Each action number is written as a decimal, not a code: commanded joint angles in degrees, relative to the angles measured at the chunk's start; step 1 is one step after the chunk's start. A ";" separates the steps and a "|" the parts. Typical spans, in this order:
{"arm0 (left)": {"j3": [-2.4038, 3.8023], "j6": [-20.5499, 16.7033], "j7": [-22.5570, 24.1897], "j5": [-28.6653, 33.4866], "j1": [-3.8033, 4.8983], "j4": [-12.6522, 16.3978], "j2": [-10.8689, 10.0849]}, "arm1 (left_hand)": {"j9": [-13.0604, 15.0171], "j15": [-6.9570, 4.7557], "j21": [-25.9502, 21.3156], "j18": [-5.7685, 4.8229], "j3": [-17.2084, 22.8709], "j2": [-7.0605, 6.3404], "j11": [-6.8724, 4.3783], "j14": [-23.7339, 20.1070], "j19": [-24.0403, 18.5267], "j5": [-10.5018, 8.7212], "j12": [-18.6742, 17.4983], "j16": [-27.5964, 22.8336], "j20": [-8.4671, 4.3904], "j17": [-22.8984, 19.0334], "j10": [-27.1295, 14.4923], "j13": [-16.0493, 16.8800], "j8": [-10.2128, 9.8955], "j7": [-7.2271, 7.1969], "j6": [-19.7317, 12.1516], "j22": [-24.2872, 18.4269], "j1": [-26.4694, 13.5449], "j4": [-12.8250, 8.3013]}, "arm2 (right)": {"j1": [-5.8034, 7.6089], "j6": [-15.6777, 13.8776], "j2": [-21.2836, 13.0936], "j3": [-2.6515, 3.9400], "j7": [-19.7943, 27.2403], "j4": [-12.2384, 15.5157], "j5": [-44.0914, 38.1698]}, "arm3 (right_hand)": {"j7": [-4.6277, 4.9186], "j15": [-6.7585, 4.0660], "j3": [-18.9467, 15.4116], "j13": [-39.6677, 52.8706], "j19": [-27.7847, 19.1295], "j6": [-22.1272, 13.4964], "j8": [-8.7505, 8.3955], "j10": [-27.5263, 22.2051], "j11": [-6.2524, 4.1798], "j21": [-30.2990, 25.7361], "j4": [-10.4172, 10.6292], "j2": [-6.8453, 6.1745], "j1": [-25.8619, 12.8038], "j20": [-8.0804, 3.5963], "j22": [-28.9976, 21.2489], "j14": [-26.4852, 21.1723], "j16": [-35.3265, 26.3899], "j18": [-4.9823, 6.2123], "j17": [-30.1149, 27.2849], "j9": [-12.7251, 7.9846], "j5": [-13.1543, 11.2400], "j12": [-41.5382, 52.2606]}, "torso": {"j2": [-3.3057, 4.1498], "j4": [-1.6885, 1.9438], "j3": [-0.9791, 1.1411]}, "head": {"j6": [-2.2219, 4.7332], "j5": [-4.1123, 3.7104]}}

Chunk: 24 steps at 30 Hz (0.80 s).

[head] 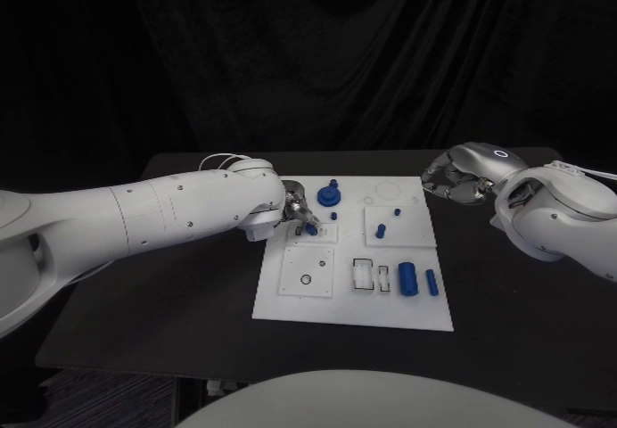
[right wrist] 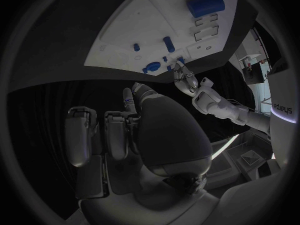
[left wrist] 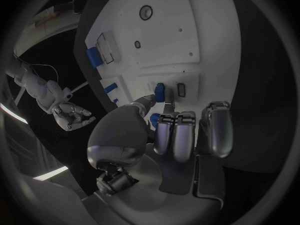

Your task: Assemble the parts on the task board

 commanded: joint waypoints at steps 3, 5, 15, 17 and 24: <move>0.04 -0.35 0.09 0.16 -0.31 0.70 -0.33 | 0.16 -0.22 0.18 -0.40 0.77 0.09 -0.13 5.95 -0.03 -0.35 0.15 0.15 0.13 15.08 6.06 15.08 -0.47 0.39 0.04 0.47 -0.78 -0.09 | -0.16 0.85 -0.02 0.04 -1.09 -0.06 0.86 | 0.14 0.43 0.40 13.07 3.38 0.41 -0.32 3.91 0.40 -0.37 -0.05 0.05 0.68 0.47 13.12 5.44 -0.27 0.12 12.94 -0.11 0.35 -0.34 | 0.04 -0.10 0.02 | 0.00 0.18; 0.04 -0.36 0.14 0.16 -0.40 0.84 -0.39 | 0.16 -0.22 0.18 -0.40 0.77 0.09 -0.13 5.95 -0.03 -0.35 0.15 0.15 0.13 15.08 6.06 15.08 -0.47 0.39 0.04 0.47 -0.78 -0.09 | -0.17 0.92 0.02 0.04 -1.08 -0.08 0.97 | 0.14 0.43 0.40 13.07 3.38 0.41 -0.32 3.91 0.40 -0.37 -0.05 0.05 0.68 0.47 13.12 5.44 -0.27 0.12 12.94 -0.11 0.35 -0.34 | 0.04 -0.07 0.01 | 0.00 0.28; 0.04 -1.18 1.16 0.16 -0.87 0.95 -0.35 | 0.82 0.06 0.09 -0.40 1.42 0.01 0.23 5.95 0.03 -3.99 0.15 0.15 0.36 15.08 6.06 15.08 -1.68 0.78 -0.26 0.54 -2.22 0.25 | -0.22 1.22 0.19 0.04 -1.06 -0.19 1.13 | 0.15 0.45 0.46 12.99 3.34 0.39 -0.35 3.84 0.44 -0.46 -0.09 0.05 0.71 0.48 13.09 5.42 -0.33 0.15 12.89 -0.13 0.37 -0.40 | 0.03 -0.15 0.02 | 0.00 0.62; 0.04 -1.43 1.36 0.16 -0.92 0.85 -0.33 | 0.85 0.07 0.06 -0.38 1.48 0.06 0.23 5.95 0.01 -3.97 0.15 0.15 0.36 15.08 6.06 15.08 -1.71 0.77 -0.25 0.50 -2.22 0.25 | -0.23 1.26 0.17 0.04 -1.09 -0.19 1.14 | 0.15 0.45 0.46 12.99 3.34 0.39 -0.35 3.84 0.44 -0.46 -0.09 0.05 0.71 0.48 13.09 5.42 -0.33 0.15 12.89 -0.13 0.37 -0.40 | 0.05 -0.14 0.02 | 0.00 0.55; 0.04 -2.14 1.84 0.16 -1.00 0.66 -0.35 | 1.28 0.09 0.00 -0.37 2.15 0.24 0.21 5.95 0.00 -2.67 0.15 0.15 0.43 15.08 6.06 15.08 -1.96 0.72 0.06 0.54 -2.28 0.09 | -0.23 1.38 0.10 0.04 -1.16 -0.31 1.15 | 0.17 0.47 0.51 12.83 3.31 0.40 -0.37 3.68 0.46 -0.52 -0.11 0.05 0.73 0.50 13.07 5.41 -0.36 0.16 12.86 -0.14 0.39 -0.52 | 0.04 -0.20 0.02 | 0.00 0.63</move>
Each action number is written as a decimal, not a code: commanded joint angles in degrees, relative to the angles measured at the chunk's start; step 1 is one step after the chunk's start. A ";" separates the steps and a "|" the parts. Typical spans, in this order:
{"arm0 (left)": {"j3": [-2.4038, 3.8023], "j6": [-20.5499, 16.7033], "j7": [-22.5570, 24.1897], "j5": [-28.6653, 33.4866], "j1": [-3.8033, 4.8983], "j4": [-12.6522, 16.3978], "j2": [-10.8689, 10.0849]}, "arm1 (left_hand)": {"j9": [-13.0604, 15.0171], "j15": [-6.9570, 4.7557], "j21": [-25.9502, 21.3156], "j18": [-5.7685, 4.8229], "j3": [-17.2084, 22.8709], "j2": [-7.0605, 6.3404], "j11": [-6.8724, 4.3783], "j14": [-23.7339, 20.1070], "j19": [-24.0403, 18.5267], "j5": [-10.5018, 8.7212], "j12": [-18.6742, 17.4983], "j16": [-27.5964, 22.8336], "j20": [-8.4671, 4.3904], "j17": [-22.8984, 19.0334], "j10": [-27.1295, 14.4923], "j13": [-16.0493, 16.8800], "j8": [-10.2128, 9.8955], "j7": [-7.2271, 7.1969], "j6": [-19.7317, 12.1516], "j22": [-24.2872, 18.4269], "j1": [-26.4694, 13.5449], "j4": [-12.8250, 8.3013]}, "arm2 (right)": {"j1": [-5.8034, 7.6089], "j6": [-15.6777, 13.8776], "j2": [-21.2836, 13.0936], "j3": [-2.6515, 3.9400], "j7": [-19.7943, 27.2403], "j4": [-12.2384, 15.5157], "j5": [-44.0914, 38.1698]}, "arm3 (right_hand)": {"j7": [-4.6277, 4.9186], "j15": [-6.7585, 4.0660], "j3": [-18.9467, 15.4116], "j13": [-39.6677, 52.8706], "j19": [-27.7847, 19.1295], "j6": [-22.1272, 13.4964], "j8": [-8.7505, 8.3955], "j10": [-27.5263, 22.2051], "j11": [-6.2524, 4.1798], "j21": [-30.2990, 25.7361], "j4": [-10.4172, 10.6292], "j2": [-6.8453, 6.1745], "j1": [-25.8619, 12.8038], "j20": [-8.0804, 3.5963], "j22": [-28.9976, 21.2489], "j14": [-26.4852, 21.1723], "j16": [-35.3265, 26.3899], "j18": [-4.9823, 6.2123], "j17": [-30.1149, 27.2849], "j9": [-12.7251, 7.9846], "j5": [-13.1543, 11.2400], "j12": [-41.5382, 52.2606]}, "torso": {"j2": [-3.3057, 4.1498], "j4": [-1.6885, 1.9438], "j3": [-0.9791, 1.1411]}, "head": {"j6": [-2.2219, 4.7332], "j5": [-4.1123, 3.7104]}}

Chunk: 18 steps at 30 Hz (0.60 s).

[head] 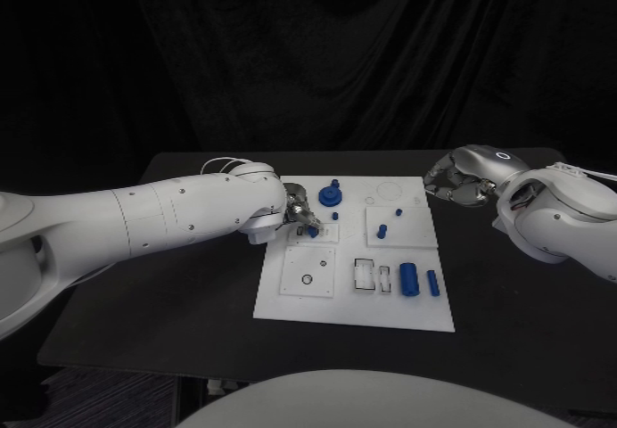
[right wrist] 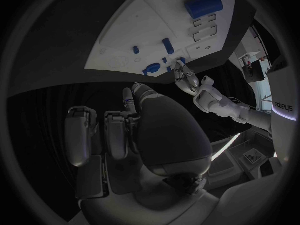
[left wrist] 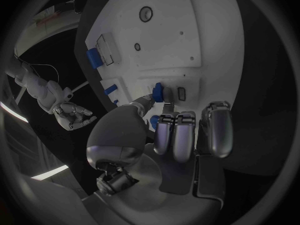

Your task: Assemble the parts on the task board

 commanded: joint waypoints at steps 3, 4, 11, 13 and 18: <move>-0.03 -1.48 1.47 0.22 -0.25 0.02 0.10 | 0.37 0.07 -0.02 -0.37 0.78 0.03 0.18 5.95 0.02 1.29 0.15 0.15 0.43 15.08 6.06 15.08 -0.44 0.15 0.36 0.13 -0.66 -0.16 | -0.14 0.55 -0.07 0.04 -1.04 -0.10 0.03 | 0.17 0.47 0.40 12.83 3.31 0.41 -0.37 3.68 0.46 -0.25 0.00 0.05 0.73 0.50 13.03 5.41 -0.36 0.16 12.86 -0.10 0.39 -0.36 | 0.00 -0.06 -0.01 | 0.00 0.03; -0.03 -1.77 1.54 0.22 -0.26 0.05 0.08 | 0.46 0.06 -0.06 -0.35 0.91 0.01 0.17 5.95 0.00 1.55 0.15 0.15 0.43 15.08 6.06 15.08 -0.49 0.14 0.42 0.09 -0.68 -0.21 | -0.14 0.58 -0.08 0.04 -1.05 -0.09 0.03 | 0.17 0.47 0.40 12.83 3.31 0.41 -0.37 3.68 0.46 -0.25 0.00 0.05 0.73 0.50 13.03 5.41 -0.36 0.16 12.86 -0.10 0.39 -0.36 | -0.01 -0.06 0.00 | 0.00 0.01; -0.02 -4.90 2.52 0.20 -0.26 0.50 -0.21 | 0.75 0.03 -0.03 -0.37 1.30 -0.11 0.13 5.95 0.07 2.29 0.15 0.15 0.41 15.08 6.06 15.08 -0.65 0.09 0.62 0.24 -0.76 -0.34 | -0.14 0.75 -0.26 0.04 -1.16 0.00 0.03 | 0.17 0.47 0.40 12.83 3.31 0.41 -0.37 3.68 0.46 -0.25 0.00 0.05 0.73 0.50 13.03 5.41 -0.36 0.16 12.86 -0.10 0.39 -0.36 | 0.02 -0.07 -0.01 | 0.00 -0.04; -0.02 -5.80 2.81 0.20 -0.26 0.73 -0.35 | 0.76 0.03 -0.03 -0.37 1.31 -0.12 0.12 5.95 0.08 2.32 0.15 0.15 0.41 15.08 6.06 15.08 -0.65 0.09 0.63 0.25 -0.77 -0.35 | -0.14 0.81 -0.32 0.04 -1.21 0.04 0.03 | 0.19 0.49 0.44 12.70 3.25 0.41 -0.39 3.55 0.48 -0.37 -0.01 0.05 0.73 0.51 12.99 5.40 -0.40 0.19 12.82 -0.11 0.39 -0.46 | 0.02 -0.06 0.00 | 0.00 -0.04; -0.02 -7.10 3.13 0.20 -0.26 1.27 -0.68 | 0.95 -0.01 0.00 -0.39 1.55 -0.18 0.08 5.95 0.15 2.74 0.15 0.15 0.38 15.08 6.06 15.08 -0.71 0.04 0.84 0.35 -0.82 -0.41 | -0.14 0.94 -0.43 0.04 -1.31 0.13 0.03 | 0.19 0.49 0.44 12.70 3.25 0.41 -0.39 3.55 0.48 -0.37 -0.01 0.05 0.73 0.51 12.99 5.40 -0.40 0.19 12.82 -0.11 0.39 -0.46 | 0.01 -0.03 -0.03 | 0.00 -0.01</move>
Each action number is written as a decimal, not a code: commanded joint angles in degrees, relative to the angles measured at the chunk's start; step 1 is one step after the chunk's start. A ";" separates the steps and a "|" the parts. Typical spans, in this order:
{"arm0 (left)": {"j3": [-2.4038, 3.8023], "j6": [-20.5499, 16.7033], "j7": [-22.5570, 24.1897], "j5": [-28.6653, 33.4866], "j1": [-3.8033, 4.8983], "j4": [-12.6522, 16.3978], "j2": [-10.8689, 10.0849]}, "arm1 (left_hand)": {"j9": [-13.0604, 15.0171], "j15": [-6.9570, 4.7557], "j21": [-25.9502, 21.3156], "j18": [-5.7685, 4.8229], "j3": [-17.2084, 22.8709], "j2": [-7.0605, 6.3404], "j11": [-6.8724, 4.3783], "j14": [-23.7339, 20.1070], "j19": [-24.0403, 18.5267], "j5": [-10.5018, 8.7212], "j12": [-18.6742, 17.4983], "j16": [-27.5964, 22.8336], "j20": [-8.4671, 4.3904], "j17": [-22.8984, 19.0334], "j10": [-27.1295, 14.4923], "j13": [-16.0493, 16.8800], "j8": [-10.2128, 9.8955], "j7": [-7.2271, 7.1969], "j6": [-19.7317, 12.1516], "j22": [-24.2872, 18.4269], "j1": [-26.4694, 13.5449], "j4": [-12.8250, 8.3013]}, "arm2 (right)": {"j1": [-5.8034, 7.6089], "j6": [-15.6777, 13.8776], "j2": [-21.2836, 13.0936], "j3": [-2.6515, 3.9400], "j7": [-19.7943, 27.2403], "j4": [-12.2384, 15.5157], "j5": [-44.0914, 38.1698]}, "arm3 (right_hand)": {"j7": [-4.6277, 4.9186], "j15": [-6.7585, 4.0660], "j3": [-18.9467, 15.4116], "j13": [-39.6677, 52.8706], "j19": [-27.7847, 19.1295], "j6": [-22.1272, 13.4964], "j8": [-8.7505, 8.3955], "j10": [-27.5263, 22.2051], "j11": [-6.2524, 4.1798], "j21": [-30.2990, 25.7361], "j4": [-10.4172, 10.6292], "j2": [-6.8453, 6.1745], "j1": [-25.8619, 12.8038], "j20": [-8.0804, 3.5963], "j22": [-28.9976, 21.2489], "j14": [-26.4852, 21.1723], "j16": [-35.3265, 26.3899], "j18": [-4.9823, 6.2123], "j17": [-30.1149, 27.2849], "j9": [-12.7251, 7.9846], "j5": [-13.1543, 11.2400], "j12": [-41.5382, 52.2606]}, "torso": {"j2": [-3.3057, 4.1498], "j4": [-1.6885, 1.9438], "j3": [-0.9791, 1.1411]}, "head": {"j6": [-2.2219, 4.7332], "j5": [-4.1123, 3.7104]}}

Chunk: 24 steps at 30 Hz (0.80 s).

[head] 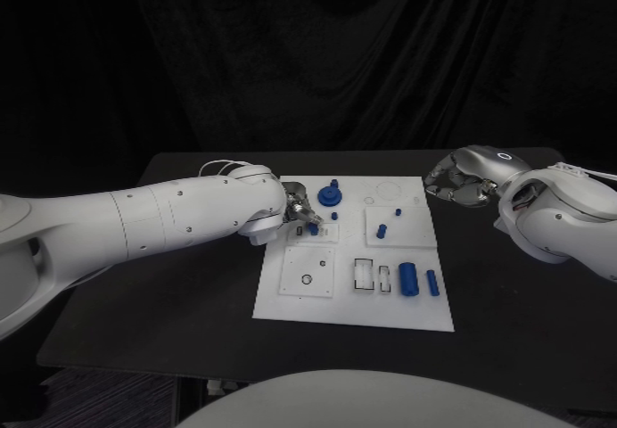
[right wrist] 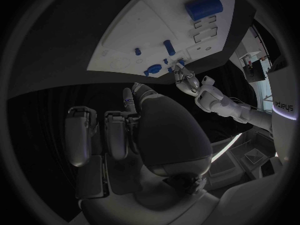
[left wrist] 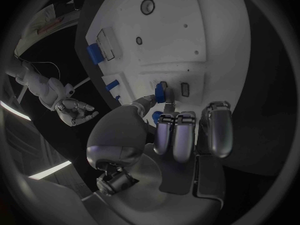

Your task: Assemble the parts on the task board

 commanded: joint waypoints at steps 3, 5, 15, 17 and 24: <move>0.05 -3.45 1.71 0.19 -0.04 0.69 -0.30 | 0.12 -0.02 -0.01 -0.39 0.45 0.04 0.07 5.95 0.14 0.41 0.15 0.15 0.38 15.08 6.06 15.08 -0.19 0.04 0.45 0.09 -0.62 -0.07 | -0.13 0.62 -0.15 0.04 -1.22 0.18 -0.13 | 0.19 0.49 0.45 12.65 3.25 0.40 -0.41 3.72 0.28 -0.38 -0.01 0.05 0.73 0.52 12.99 5.39 -0.06 0.19 12.78 -0.07 0.39 -0.24 | 0.02 0.02 -0.03 | 0.00 0.13; 0.05 -3.58 1.74 0.19 -0.04 0.85 -0.43 | 0.15 -0.03 -0.08 -0.36 0.53 0.02 0.06 5.95 0.08 0.54 0.15 0.15 0.37 15.08 6.06 15.08 -0.26 0.04 0.45 -0.02 -0.65 -0.06 | -0.14 0.66 -0.18 0.04 -1.25 0.20 -0.13 | 0.20 0.50 0.47 12.58 3.24 0.39 -0.42 3.65 0.28 -0.39 -0.01 0.04 0.73 0.53 12.99 5.37 -0.12 0.19 12.73 -0.08 0.39 -0.28 | 0.03 0.02 -0.04 | 0.00 0.10; 0.04 -4.39 2.26 0.19 -0.05 1.14 -0.65 | 0.20 -0.01 -0.19 -0.33 0.72 -0.07 0.13 5.95 0.01 0.37 0.15 0.15 0.36 15.08 6.06 15.08 -0.73 0.17 0.18 -0.12 -0.95 0.10 | -0.18 0.84 -0.19 0.03 -1.32 0.32 -0.13 | 0.23 0.52 0.51 12.53 3.21 0.36 -0.46 3.60 0.30 -0.47 -0.02 0.02 0.73 0.54 12.96 5.36 -0.15 0.21 12.69 -0.11 0.39 -0.33 | 0.00 0.12 0.00 | 0.00 0.20; 0.04 -4.81 2.54 0.19 -0.06 1.22 -0.72 | 0.23 0.01 -0.22 -0.33 0.77 -0.07 0.16 5.95 -0.01 0.17 0.15 0.15 0.37 15.08 6.06 15.08 -0.84 0.19 0.16 -0.15 -1.02 0.14 | -0.18 0.87 -0.21 0.03 -1.33 0.34 -0.13 | 0.25 0.52 0.54 12.50 3.18 0.31 -0.51 3.57 0.29 -0.52 -0.04 0.00 0.73 0.55 12.94 5.35 -0.19 0.23 12.66 -0.14 0.39 -0.35 | 0.00 0.11 0.01 | 0.00 0.27; 0.04 -6.70 3.72 0.19 -0.16 1.82 -1.35 | 0.37 0.09 -0.29 -0.33 0.89 -0.10 0.26 5.95 -0.04 -0.71 0.15 0.15 0.42 15.08 6.06 15.08 -1.27 0.32 0.05 -0.15 -1.27 0.37 | -0.20 0.96 -0.26 0.03 -1.42 0.36 -0.13 | 0.25 0.52 0.54 12.50 3.18 0.31 -0.51 3.57 0.29 -0.52 -0.04 0.00 0.73 0.55 12.94 5.35 -0.19 0.23 12.66 -0.14 0.39 -0.35 | 0.02 0.16 -0.01 | 0.00 0.41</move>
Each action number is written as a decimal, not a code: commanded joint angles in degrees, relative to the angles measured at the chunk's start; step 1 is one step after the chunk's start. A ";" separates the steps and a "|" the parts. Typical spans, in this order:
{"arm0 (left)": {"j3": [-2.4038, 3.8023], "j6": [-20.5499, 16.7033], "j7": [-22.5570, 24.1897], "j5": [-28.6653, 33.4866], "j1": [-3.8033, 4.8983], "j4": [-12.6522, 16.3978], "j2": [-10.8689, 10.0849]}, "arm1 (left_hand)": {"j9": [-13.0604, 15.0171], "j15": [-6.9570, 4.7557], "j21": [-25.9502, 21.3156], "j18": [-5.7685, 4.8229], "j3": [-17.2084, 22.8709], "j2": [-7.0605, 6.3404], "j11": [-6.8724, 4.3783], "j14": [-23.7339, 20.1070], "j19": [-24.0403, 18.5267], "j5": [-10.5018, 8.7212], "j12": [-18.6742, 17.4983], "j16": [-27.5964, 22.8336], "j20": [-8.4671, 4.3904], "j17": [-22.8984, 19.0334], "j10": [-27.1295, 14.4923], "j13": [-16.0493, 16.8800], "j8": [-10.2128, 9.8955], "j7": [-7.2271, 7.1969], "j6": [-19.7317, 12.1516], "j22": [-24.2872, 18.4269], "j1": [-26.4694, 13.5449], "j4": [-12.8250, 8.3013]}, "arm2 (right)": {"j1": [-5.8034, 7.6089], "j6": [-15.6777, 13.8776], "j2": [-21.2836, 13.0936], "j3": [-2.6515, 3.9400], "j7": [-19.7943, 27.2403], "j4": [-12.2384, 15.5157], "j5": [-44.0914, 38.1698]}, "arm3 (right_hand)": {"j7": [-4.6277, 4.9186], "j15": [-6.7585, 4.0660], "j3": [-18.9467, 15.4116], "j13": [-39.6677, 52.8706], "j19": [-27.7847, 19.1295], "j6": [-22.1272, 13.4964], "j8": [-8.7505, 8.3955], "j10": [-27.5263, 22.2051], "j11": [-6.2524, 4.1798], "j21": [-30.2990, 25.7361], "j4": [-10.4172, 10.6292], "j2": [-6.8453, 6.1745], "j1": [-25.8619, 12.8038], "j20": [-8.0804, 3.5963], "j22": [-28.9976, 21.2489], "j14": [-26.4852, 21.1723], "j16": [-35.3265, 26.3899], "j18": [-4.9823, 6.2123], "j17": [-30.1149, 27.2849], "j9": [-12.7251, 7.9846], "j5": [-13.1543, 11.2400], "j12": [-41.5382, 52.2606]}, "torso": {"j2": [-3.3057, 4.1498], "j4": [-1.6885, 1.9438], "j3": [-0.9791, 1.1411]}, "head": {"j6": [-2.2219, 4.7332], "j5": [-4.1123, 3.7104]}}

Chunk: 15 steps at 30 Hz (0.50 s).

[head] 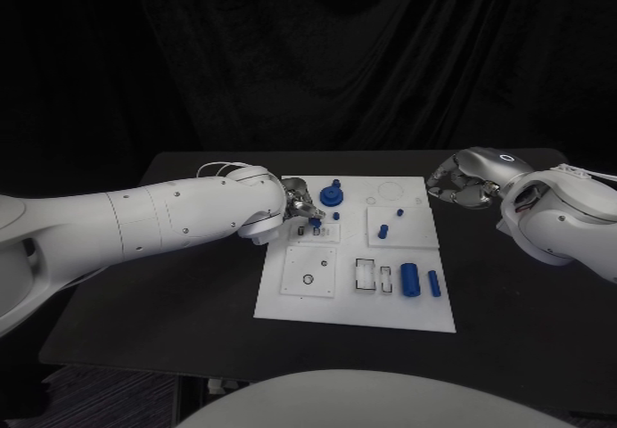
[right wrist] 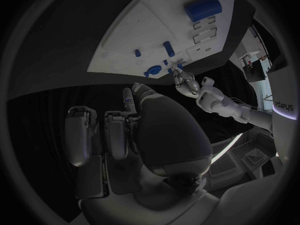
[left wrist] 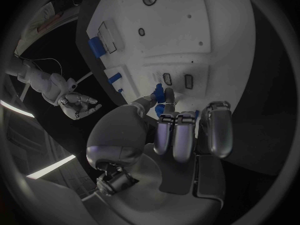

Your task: Assemble the parts on the task board

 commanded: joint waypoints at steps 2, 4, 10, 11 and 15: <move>0.05 -2.66 2.22 0.20 -0.24 0.67 -0.46 | 0.18 0.14 -0.31 -0.33 0.31 -0.04 0.32 5.95 -0.03 -1.06 0.15 0.15 0.46 15.08 6.06 15.08 -0.58 0.39 0.01 -0.05 -0.94 0.19 | -0.15 0.47 -0.08 0.03 -1.13 0.14 -0.15 | 0.09 0.52 0.38 12.50 2.98 0.15 -0.27 3.57 0.30 -0.24 0.12 0.00 0.73 0.35 12.95 5.35 -0.19 0.22 12.66 -0.08 0.39 -0.36 | 0.02 0.04 -0.04 | 0.00 0.03; 0.05 -2.77 2.33 0.20 -0.36 0.92 -0.71 | 0.27 0.19 -0.33 -0.33 0.24 -0.10 0.38 5.95 -0.04 -1.54 0.15 0.15 0.50 15.08 6.06 15.08 -0.78 0.46 -0.04 -0.05 -1.15 0.39 | -0.15 0.48 -0.08 0.03 -1.14 0.14 -0.15 | 0.09 0.52 0.38 12.50 2.98 0.15 -0.27 3.57 0.30 -0.24 0.12 0.00 0.73 0.35 12.95 5.35 -0.19 0.22 12.66 -0.08 0.39 -0.36 | 0.02 0.03 -0.04 | 0.00 0.04; 0.05 -3.08 2.56 0.20 -0.84 1.53 -1.38 | 0.34 0.24 -0.38 -0.32 0.14 -0.18 0.45 5.95 -0.07 -1.87 0.15 0.15 0.54 15.08 6.06 15.08 -0.98 0.53 -0.09 -0.07 -1.37 0.60 | -0.16 0.50 -0.09 0.03 -1.15 0.12 -0.15 | 0.09 0.52 0.38 12.50 2.98 0.15 -0.27 3.57 0.30 -0.24 0.12 0.00 0.73 0.35 12.95 5.35 -0.19 0.22 12.66 -0.08 0.39 -0.36 | -0.01 -0.11 -0.05 | 0.00 0.29; 0.05 -3.16 2.59 0.20 -0.93 1.62 -1.48 | 0.36 0.26 -0.41 -0.31 0.11 -0.22 0.47 5.95 -0.09 -1.96 0.15 0.15 0.55 15.08 6.06 15.08 -1.07 0.56 -0.13 -0.09 -1.43 0.66 | -0.16 0.50 -0.09 0.03 -1.15 0.12 -0.15 | 0.09 0.52 0.38 12.50 2.98 0.15 -0.27 3.57 0.30 -0.24 0.12 0.00 0.73 0.35 12.95 5.35 -0.19 0.22 12.66 -0.08 0.39 -0.36 | -0.01 -0.11 -0.04 | 0.00 0.30; 0.05 -3.61 2.78 0.20 -1.23 1.85 -1.74 | 0.36 0.26 -0.41 -0.31 0.11 -0.22 0.48 5.95 -0.10 -1.97 0.15 0.15 0.56 15.08 6.06 15.08 -1.09 0.56 -0.14 -0.10 -1.44 0.67 | -0.16 0.50 -0.12 0.03 -1.17 0.13 -0.15 | 0.09 0.52 0.38 12.50 2.98 0.15 -0.27 3.57 0.30 -0.24 0.12 0.00 0.73 0.35 12.95 5.35 -0.19 0.22 12.66 -0.08 0.39 -0.36 | -0.02 -0.11 0.01 | 0.00 0.29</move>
